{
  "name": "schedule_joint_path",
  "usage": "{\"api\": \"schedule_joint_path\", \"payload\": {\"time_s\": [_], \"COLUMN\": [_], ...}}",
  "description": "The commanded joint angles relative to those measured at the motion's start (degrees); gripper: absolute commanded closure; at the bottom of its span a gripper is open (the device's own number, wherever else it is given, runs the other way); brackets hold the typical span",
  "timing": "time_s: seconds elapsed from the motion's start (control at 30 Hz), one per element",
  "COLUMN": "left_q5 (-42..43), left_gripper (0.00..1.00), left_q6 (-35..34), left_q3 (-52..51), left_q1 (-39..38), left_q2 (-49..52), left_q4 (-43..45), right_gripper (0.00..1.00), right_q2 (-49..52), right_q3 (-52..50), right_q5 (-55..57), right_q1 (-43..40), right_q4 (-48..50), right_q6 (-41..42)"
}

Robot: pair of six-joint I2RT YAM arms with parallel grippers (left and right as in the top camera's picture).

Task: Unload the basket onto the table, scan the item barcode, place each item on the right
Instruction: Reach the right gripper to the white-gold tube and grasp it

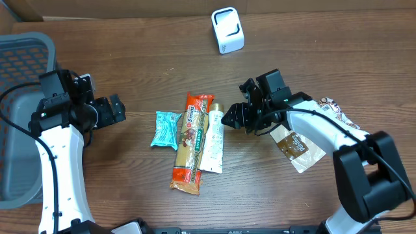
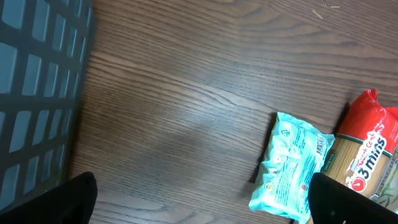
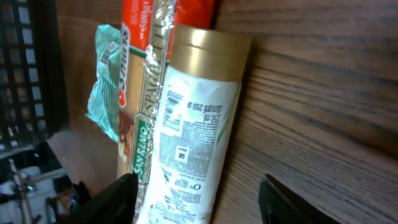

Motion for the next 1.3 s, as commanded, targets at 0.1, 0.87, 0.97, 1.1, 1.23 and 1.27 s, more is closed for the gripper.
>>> {"api": "schedule_joint_path", "payload": {"time_s": [0.1, 0.87, 0.97, 1.1, 1.23, 1.27], "left_q5": [0.4, 0.4, 0.4, 0.4, 0.4, 0.4], "left_gripper": [0.0, 0.0, 0.01, 0.0, 0.01, 0.0], "left_q6": [1.1, 1.1, 1.1, 1.1, 1.1, 1.1], "left_q3": [0.3, 0.3, 0.3, 0.3, 0.3, 0.3], "left_q1": [0.0, 0.0, 0.0, 0.0, 0.0, 0.0], "left_q2": [0.0, 0.0, 0.0, 0.0, 0.0, 0.0], "left_q4": [0.2, 0.2, 0.2, 0.2, 0.2, 0.2], "right_gripper": [0.39, 0.96, 0.96, 0.43, 0.21, 0.2], "right_q2": [3.3, 5.7, 4.3, 3.5, 3.5, 3.5], "right_q3": [0.9, 1.0, 1.0, 1.3, 1.3, 1.3], "right_q5": [-1.9, 1.7, 1.9, 2.5, 8.7, 10.1], "right_q1": [2.4, 7.0, 7.1, 7.8, 9.7, 10.1], "right_q4": [2.6, 8.9, 8.7, 8.6, 9.5, 9.6], "right_q6": [6.7, 15.8, 14.1, 9.6, 9.4, 9.4]}}
